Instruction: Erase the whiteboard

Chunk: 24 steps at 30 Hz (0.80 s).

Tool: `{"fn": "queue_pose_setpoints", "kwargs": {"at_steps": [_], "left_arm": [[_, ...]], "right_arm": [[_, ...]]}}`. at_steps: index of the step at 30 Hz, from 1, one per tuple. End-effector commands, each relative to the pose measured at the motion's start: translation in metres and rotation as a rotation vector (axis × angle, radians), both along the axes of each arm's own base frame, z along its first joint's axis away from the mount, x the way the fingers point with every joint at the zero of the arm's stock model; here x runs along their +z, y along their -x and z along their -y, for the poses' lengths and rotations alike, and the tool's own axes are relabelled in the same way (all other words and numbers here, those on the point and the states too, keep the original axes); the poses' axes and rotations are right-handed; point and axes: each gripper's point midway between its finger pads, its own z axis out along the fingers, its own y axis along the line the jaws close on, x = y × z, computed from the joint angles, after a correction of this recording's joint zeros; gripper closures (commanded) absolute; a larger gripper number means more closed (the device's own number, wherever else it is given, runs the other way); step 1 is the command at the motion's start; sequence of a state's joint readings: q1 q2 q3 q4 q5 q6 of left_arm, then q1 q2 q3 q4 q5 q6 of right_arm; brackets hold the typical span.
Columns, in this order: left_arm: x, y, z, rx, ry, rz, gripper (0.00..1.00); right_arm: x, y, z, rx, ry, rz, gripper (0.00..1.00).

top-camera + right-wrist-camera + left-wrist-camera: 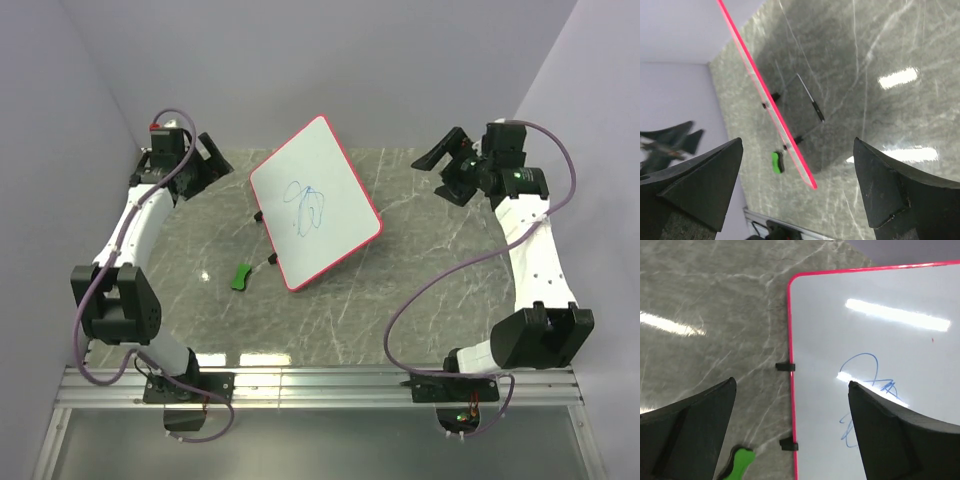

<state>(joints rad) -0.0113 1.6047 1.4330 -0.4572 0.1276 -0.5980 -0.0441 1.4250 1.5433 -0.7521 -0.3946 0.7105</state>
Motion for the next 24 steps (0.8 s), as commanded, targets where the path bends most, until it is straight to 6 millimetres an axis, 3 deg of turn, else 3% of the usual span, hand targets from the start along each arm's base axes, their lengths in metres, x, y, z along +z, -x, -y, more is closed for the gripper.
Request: {"fn": "queue_pose_setpoints", "kwargs": {"at_steps": [1,2,3,4,5,6,7,10,14,17,19,21,22,24], "left_arm": [[0.087,0.024,-0.015,0.136,0.014,0.136,0.01],[0.092,0.03,-0.003,0.037,0.012,0.153,0.01],[0.071,0.036,-0.001,0.018,0.008,0.133,0.01],[0.073,0.045,-0.007,0.052,0.023,0.16,0.01],[0.043,0.052,-0.002,0.028,0.113,0.121,0.01],[0.052,0.051,-0.004,0.007,0.172,0.144,0.01],[0.011,0.053,-0.018,0.02,0.23,0.05,0.01],[-0.039,0.06,-0.018,-0.038,0.238,-0.114,0.01],[-0.06,0.076,-0.006,-0.098,0.227,-0.113,0.01],[-0.083,0.081,0.013,-0.162,0.187,-0.163,0.01],[-0.102,0.083,0.031,-0.217,0.162,-0.224,0.09],[-0.113,0.083,0.036,-0.241,0.135,-0.251,0.17],[-0.122,0.087,0.051,-0.279,0.12,-0.276,0.19],[-0.128,0.088,0.053,-0.286,0.085,-0.29,0.25]], "right_arm": [[0.006,0.016,-0.004,-0.005,0.087,0.014,0.03],[0.005,0.019,-0.008,-0.005,0.104,0.013,0.03],[0.007,0.02,-0.008,-0.028,0.131,0.022,0.05],[0.005,0.021,-0.007,-0.044,0.133,0.019,0.06],[0.005,0.019,-0.007,-0.062,0.115,0.031,0.06],[0.004,0.016,-0.008,-0.071,0.103,0.036,0.06],[0.006,0.014,-0.009,-0.068,0.089,0.046,0.07],[0.017,0.004,-0.009,-0.096,0.058,0.099,0.07],[0.025,-0.002,-0.016,-0.009,0.079,0.089,0.07],[0.013,-0.008,-0.025,0.049,0.083,0.063,0.09],[0.015,-0.005,-0.027,0.054,0.073,0.077,0.09],[0.012,-0.003,-0.026,0.049,0.081,0.061,0.09],[0.01,-0.002,-0.025,0.049,0.085,0.052,0.09],[0.006,0.0,-0.024,0.044,0.093,0.028,0.1]]}}
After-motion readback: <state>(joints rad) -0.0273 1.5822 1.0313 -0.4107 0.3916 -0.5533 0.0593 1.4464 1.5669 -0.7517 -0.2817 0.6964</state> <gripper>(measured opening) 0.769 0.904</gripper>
